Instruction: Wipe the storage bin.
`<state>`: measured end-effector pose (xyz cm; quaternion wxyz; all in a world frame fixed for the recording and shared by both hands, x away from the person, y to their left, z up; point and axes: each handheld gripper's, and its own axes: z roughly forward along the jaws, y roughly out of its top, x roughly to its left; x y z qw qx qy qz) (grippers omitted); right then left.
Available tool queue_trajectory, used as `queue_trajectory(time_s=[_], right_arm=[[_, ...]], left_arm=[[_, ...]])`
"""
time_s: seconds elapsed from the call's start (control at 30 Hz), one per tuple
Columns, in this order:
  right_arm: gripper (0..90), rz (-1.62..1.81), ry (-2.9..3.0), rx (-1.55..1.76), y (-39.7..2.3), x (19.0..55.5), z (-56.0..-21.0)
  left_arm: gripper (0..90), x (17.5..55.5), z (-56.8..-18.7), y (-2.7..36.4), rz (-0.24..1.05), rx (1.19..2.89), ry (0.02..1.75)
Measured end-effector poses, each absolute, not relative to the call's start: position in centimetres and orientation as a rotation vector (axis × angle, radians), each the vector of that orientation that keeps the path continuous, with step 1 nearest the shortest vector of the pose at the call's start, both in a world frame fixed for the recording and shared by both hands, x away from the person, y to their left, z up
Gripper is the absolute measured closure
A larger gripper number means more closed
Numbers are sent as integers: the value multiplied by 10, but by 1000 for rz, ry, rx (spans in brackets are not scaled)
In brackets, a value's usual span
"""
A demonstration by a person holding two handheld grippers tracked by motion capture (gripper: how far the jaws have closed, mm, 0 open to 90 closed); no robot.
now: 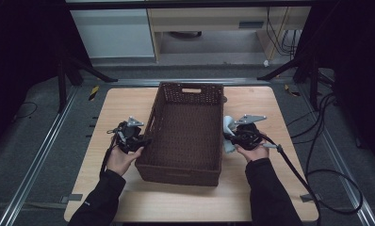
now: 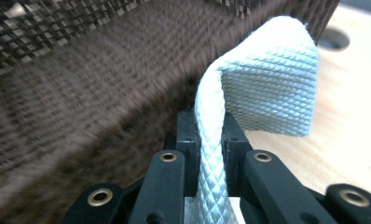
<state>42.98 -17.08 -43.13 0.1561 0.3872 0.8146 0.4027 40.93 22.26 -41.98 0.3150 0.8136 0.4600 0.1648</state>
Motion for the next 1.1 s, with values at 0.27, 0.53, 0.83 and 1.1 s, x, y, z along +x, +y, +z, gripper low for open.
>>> queue_trajectory(time_s=[0.27, 0.53, 0.83, 1.1], right_arm=[[824, 1116, 2355, 1102, -168, 426, -437], [824, 1051, 2416, 1162, -170, 422, -464], [824, 1052, 2448, 1200, -170, 425, -474], [824, 1172, 2340, 1092, -173, 411, -430]], left_arm=[[698, 409, -420, 222, 441, 2150, 1209], [699, 414, -421, 222, 432, 2129, 1217], [649, 419, -421, 222, 447, 2114, 1234], [492, 416, -418, 227, 439, 2083, 1243]])
